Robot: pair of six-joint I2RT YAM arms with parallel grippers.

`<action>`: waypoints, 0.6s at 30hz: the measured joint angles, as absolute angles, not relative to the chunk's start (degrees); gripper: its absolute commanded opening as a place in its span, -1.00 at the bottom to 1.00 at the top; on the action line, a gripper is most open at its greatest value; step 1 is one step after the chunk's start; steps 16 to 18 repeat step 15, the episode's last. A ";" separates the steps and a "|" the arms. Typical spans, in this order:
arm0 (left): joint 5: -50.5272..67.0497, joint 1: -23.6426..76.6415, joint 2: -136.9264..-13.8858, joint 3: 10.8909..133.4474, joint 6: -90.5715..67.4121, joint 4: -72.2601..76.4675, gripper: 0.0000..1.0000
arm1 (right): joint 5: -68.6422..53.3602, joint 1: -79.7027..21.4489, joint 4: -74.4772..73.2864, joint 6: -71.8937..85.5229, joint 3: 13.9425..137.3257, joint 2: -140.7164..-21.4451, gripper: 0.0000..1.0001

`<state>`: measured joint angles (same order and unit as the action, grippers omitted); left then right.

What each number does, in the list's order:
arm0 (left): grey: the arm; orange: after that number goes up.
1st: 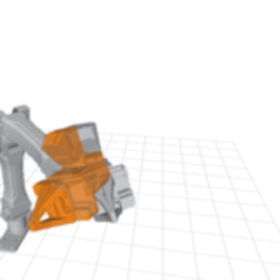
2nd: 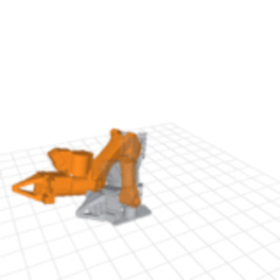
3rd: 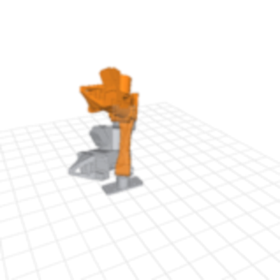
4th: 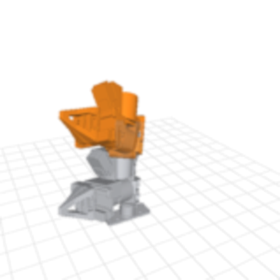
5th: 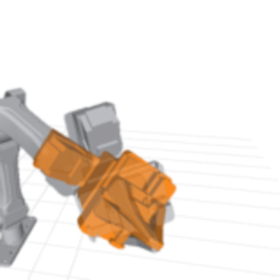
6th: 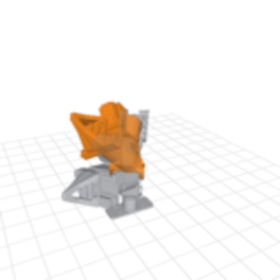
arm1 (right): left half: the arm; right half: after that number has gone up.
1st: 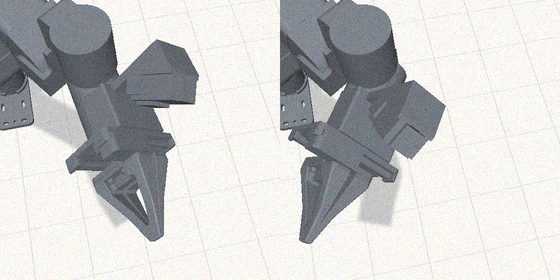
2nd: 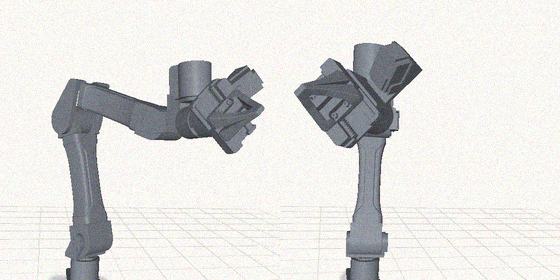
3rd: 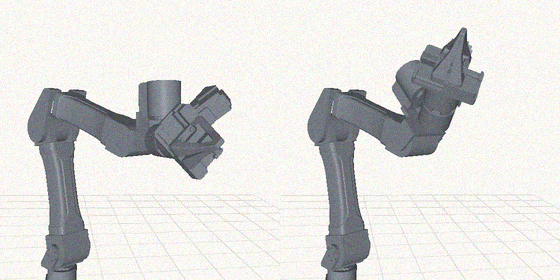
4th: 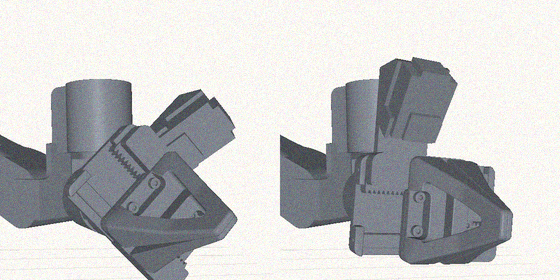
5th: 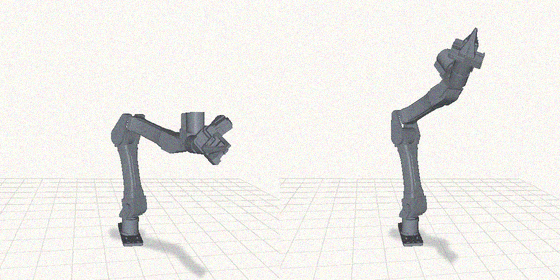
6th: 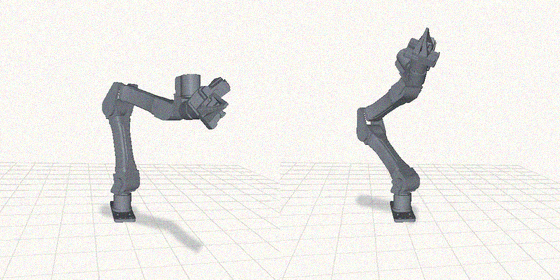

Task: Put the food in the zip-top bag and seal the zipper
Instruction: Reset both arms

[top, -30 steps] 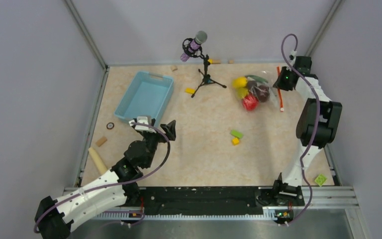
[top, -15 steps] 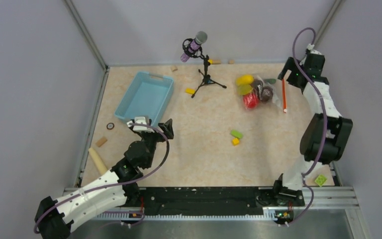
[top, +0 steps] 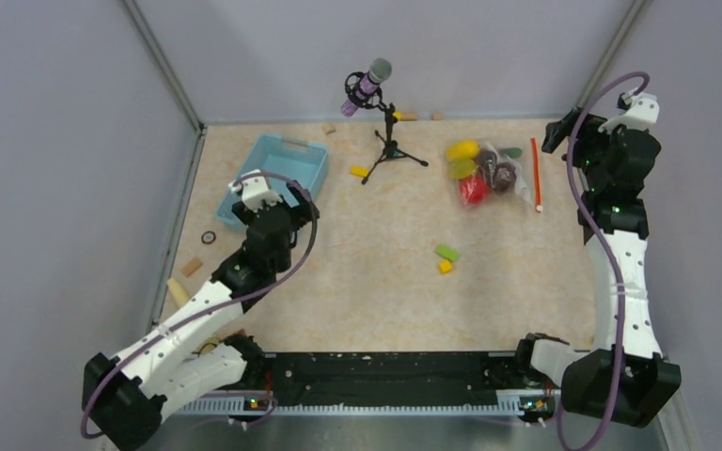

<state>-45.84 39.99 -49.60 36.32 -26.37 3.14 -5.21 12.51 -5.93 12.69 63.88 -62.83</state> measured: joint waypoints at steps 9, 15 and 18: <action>-30.33 23.59 -58.43 42.74 -34.94 -9.32 0.96 | -11.92 12.51 -7.31 12.82 63.77 -64.18 0.97; -28.77 23.29 -58.37 42.72 -36.01 -10.81 0.96 | -12.29 12.51 -7.31 13.56 63.75 -64.29 0.97; -28.77 23.29 -58.37 42.72 -36.01 -10.81 0.96 | -12.29 12.51 -7.31 13.56 63.75 -64.29 0.97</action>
